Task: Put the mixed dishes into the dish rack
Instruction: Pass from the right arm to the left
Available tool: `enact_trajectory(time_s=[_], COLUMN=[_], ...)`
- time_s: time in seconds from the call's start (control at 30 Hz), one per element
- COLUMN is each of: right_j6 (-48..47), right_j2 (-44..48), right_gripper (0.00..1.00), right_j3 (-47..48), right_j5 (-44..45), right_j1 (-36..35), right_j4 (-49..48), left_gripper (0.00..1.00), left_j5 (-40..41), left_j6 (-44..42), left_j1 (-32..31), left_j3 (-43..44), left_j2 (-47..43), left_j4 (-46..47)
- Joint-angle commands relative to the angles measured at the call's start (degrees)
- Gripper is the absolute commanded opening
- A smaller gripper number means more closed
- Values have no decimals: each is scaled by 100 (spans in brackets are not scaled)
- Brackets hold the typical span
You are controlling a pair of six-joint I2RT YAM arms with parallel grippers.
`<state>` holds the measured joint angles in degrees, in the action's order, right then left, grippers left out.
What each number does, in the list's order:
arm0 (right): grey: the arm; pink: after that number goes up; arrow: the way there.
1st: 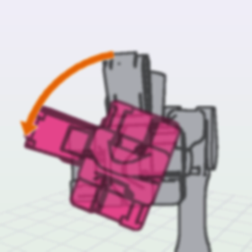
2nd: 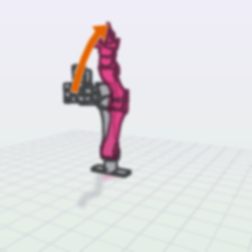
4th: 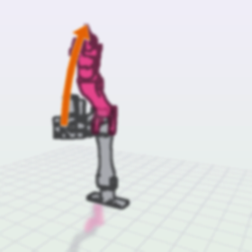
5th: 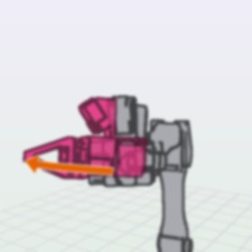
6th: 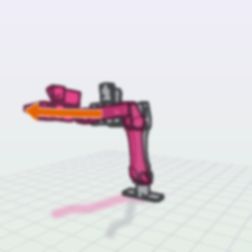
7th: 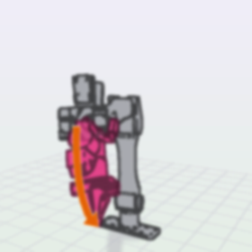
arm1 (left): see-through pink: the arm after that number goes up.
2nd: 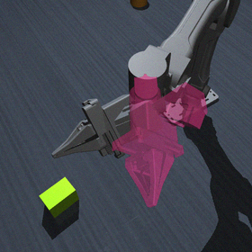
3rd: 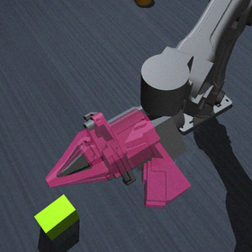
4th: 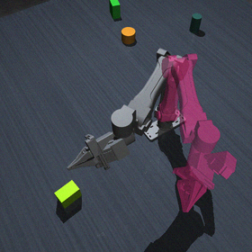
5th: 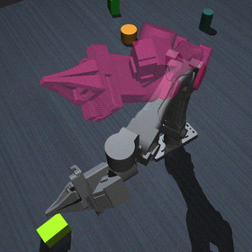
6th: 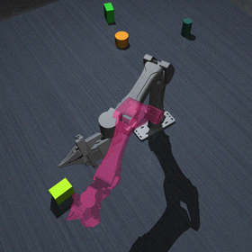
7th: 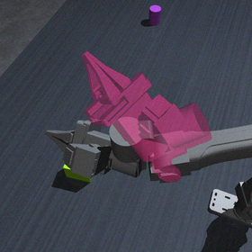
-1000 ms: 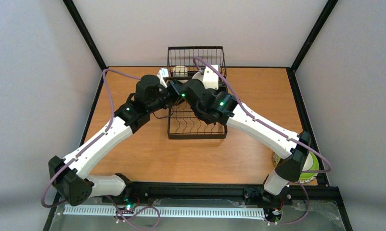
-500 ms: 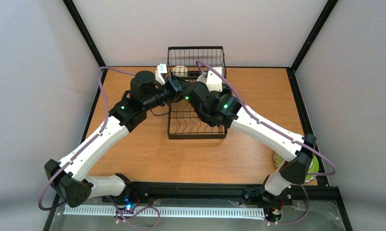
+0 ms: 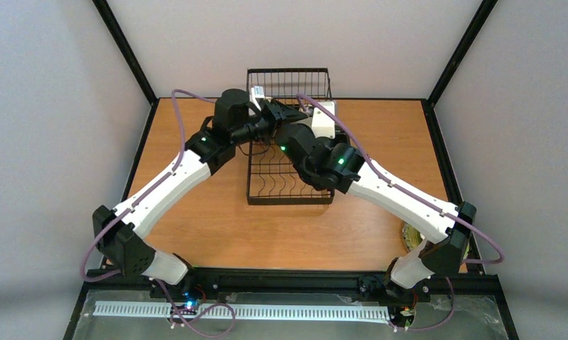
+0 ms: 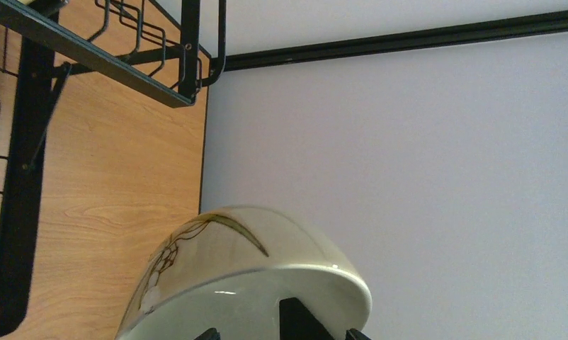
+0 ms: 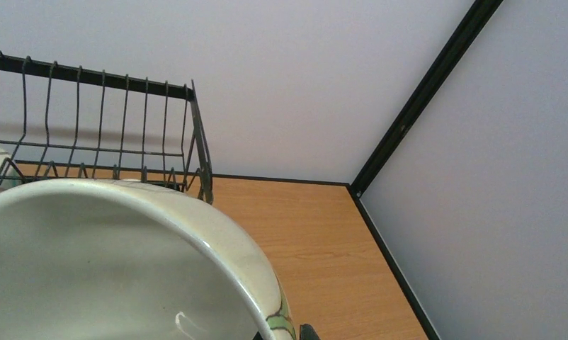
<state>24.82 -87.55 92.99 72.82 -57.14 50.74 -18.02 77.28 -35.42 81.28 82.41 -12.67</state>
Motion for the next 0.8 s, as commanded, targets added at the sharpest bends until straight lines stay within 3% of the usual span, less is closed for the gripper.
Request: enact_trajectory(time_s=[0.0,0.33,0.43,0.57,0.77], right_j6=[54,171,782,2635,2784], right_j2=[303,253,53,-607,-816], right_gripper=[2,2,2,2,2], right_j3=[-130,-381,-168,607,866], right_j5=[410,672,932,1350,1619], right_j1=[-24,-84,-174,-333,-436], right_j4=[-185,-88,664,2789,2913], left_gripper=[100,100,100,100,100], left_j5=[-288,-570,-676,-805,-1003], left_j6=[381,749,806,753,679], left_j1=[36,37,19,-10,-90], left_j3=[339,721,920,1154,1299], left_j2=[209,612,730,899,1075], left_j4=[240,344,281,40,-233])
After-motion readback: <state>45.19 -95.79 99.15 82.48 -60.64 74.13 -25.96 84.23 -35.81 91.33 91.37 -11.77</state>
